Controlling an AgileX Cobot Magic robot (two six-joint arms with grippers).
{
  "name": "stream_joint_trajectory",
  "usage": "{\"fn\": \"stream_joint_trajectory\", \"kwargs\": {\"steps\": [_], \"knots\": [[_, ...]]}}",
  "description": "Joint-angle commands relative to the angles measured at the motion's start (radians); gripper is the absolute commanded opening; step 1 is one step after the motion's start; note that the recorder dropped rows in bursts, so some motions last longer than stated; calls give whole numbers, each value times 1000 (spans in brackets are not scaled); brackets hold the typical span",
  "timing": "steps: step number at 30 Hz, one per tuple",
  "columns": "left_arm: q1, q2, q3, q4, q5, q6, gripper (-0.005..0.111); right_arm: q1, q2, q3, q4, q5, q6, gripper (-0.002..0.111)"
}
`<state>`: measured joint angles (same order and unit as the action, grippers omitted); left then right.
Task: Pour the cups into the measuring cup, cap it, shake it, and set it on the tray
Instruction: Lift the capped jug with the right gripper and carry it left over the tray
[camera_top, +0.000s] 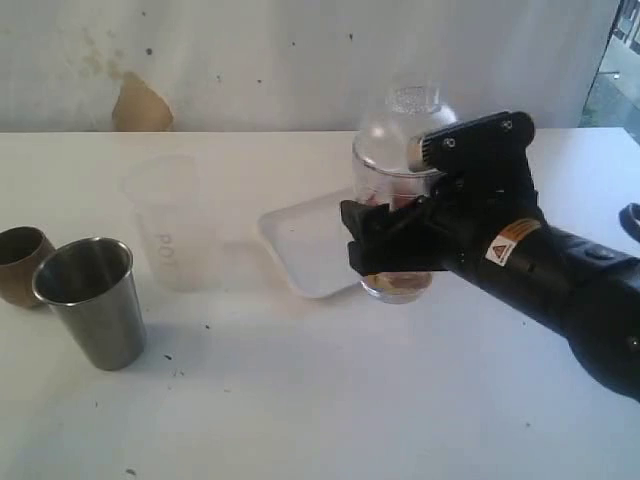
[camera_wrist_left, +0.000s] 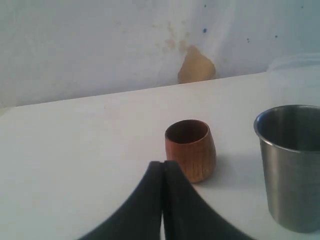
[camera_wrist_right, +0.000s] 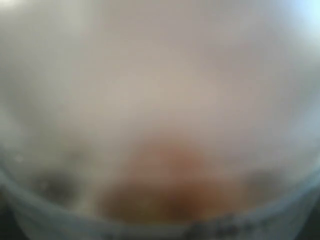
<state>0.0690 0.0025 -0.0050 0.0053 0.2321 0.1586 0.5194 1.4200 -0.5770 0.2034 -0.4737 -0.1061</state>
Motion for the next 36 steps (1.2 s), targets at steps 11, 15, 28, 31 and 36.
{"fn": "stream_joint_trajectory", "kwargs": {"steps": [11, 15, 28, 31, 36], "knots": [[-1, -3, 5, 3, 0, -2, 0, 20, 67, -232, 3, 117, -45, 0], [-1, -3, 5, 3, 0, -2, 0, 20, 158, -373, 3, 198, -112, 0], [-1, -3, 5, 3, 0, -2, 0, 18, 390, -657, 25, 311, -373, 0], [-1, -3, 5, 3, 0, -2, 0, 18, 392, -667, 45, 269, -500, 0], [-1, -3, 5, 3, 0, -2, 0, 18, 401, -667, 482, 48, -996, 0]]}}
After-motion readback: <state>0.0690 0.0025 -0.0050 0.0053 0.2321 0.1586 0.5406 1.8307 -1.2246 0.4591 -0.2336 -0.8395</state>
